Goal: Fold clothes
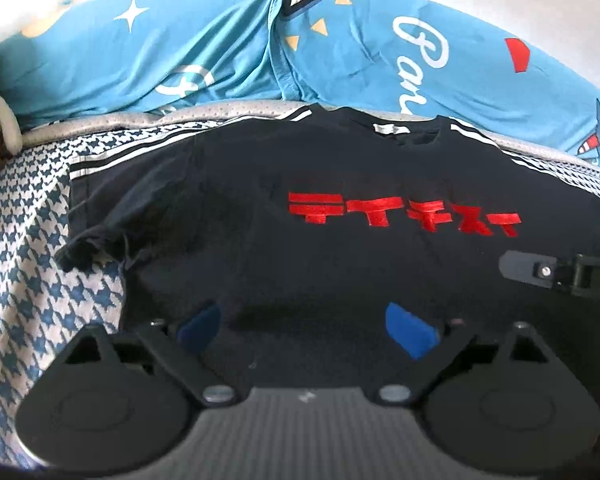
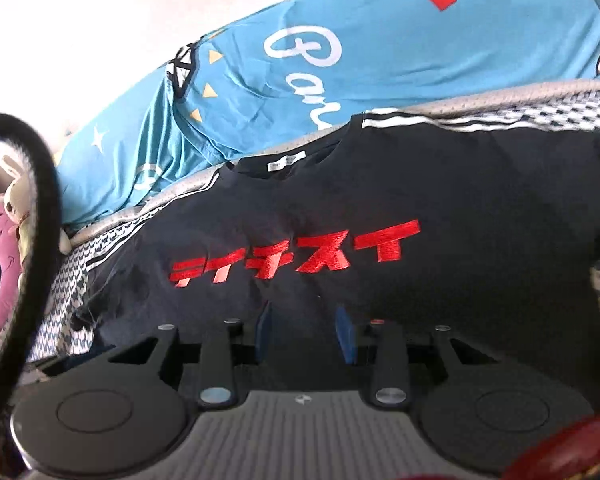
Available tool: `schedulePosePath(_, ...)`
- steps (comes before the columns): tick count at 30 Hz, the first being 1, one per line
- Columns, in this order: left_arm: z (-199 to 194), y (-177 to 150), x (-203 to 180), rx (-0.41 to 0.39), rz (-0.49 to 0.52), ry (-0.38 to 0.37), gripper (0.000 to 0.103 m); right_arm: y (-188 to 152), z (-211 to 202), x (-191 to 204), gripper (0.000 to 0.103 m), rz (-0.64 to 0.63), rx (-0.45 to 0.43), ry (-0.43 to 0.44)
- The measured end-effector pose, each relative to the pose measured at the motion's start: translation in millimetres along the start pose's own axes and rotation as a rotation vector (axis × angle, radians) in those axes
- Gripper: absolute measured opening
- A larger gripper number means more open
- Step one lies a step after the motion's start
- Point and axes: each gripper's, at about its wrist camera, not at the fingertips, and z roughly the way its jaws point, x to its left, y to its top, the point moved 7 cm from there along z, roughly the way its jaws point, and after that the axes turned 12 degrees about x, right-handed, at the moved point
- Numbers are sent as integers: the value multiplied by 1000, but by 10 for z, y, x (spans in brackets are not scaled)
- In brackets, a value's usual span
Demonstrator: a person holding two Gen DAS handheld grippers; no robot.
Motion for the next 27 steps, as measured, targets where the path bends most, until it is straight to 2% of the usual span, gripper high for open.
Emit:
schedulePosePath(2,44,22,2,4,-8,4,95,24,75,6,35,12,8,6)
schedulePosePath(7,109,46,28,8,-17,32,98,85,168,-25,35,-9,-3,-45)
schedulePosePath(11,144,22,121,18,-13,102,99,133,135,-161,34,-8,-29,-122)
schedulePosePath(14,148,5,217,23,-33,124,103,175,82,-306,32,56,-36,-118)
schedulePosePath(17,138,-7,307,27,-63,127,103,209,16,-445,32,99,-50,-175)
schedulePosePath(19,133,-13,319,26,-57,126,103,216,-17,-544,31,117,-52,-232)
schedulePosePath(22,128,-30,319,25,-40,131,103,231,-100,-705,31,166,-67,-272)
schedulePosePath(25,125,-31,325,30,-38,126,103,247,-189,-882,31,231,-77,-281)
schedulePosePath(27,126,-31,323,33,-39,124,103,265,-255,-994,32,267,-92,-253)
